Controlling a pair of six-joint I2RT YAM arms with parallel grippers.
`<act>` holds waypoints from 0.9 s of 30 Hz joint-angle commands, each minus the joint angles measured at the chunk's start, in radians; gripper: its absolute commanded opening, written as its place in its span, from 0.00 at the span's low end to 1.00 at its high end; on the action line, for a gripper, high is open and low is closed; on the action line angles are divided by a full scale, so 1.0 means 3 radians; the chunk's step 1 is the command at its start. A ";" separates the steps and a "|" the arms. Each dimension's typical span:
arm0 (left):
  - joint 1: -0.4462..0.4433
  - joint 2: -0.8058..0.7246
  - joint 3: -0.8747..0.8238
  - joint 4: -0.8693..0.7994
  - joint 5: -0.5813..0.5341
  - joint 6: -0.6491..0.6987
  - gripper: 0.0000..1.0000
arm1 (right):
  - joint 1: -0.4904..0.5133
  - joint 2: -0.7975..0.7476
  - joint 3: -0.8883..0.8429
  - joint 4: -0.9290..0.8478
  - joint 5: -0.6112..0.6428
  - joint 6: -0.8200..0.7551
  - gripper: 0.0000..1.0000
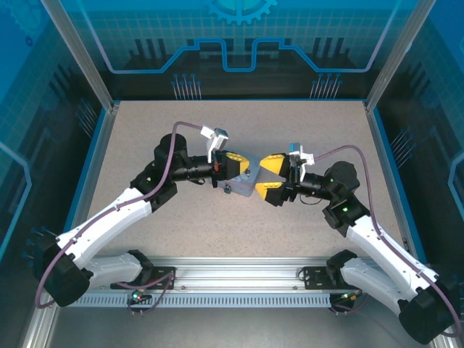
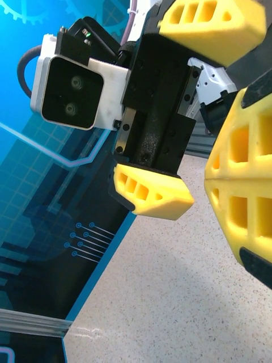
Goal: Unlock the padlock with the key
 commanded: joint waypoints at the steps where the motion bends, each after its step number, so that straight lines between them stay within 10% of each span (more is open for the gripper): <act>1: -0.0017 -0.0025 0.0116 0.0170 -0.0113 -0.0116 0.00 | 0.0033 -0.0047 0.0082 0.0073 0.0075 0.0048 1.00; 16: -0.0019 0.0028 0.0170 0.0310 -0.0204 -0.0351 0.00 | 0.0058 0.0066 0.0196 0.0063 0.0205 0.0200 0.99; 27: -0.0019 -0.0032 0.0109 0.0367 -0.0164 -0.0422 0.00 | 0.0016 0.0317 0.0298 0.0292 -0.0030 0.0294 0.77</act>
